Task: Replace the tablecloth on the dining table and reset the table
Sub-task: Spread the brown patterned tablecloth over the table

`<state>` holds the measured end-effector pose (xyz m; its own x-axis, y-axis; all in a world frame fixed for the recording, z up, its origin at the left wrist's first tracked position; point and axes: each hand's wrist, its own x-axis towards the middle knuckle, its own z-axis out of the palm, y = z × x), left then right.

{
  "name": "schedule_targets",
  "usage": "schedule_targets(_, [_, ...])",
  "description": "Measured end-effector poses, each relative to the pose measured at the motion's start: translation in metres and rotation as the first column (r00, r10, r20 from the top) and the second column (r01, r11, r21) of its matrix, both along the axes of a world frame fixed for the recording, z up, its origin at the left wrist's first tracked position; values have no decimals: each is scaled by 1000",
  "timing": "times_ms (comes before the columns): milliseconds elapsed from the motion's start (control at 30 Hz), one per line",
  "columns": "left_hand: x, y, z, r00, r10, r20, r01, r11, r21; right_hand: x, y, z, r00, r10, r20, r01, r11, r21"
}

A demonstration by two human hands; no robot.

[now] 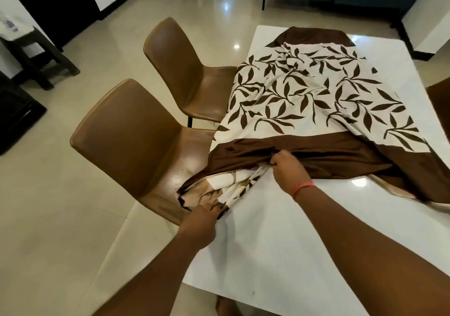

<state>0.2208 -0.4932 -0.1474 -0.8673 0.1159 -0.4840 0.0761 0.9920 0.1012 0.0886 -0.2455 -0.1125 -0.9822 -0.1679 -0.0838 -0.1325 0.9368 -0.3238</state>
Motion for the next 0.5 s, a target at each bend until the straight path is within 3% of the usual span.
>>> schedule_targets(67, [-1, -18, 1, 997, 79, -14, -79, 995, -56, 4, 13, 35, 954, -138, -266, 83, 975, -206])
schedule_targets(133, [-2, -34, 1, 987, 158, -39, -162, 978, -128, 16, 27, 77, 869, -236, -435, 84, 937, -340])
schedule_targets(233, [-9, -51, -4, 963, 246, -114, -264, 946, -186, 39, 47, 119, 808, -348, -475, 120, 887, -446])
schedule_targets(367, [-31, -33, 1, 844, 486, -225, -480, 873, 88, 81, 63, 138, 800, -337, -497, 112, 897, -428])
schedule_targets(433, [-44, -11, 16, 771, 492, -406, -442, 871, 216, 104, 62, 137, 808, -298, -509, 112, 925, -364])
schedule_targets(500, [-51, 19, 33, 738, 330, -589, -162, 934, 319, 122, 60, 132, 823, -265, -502, 127, 948, -292])
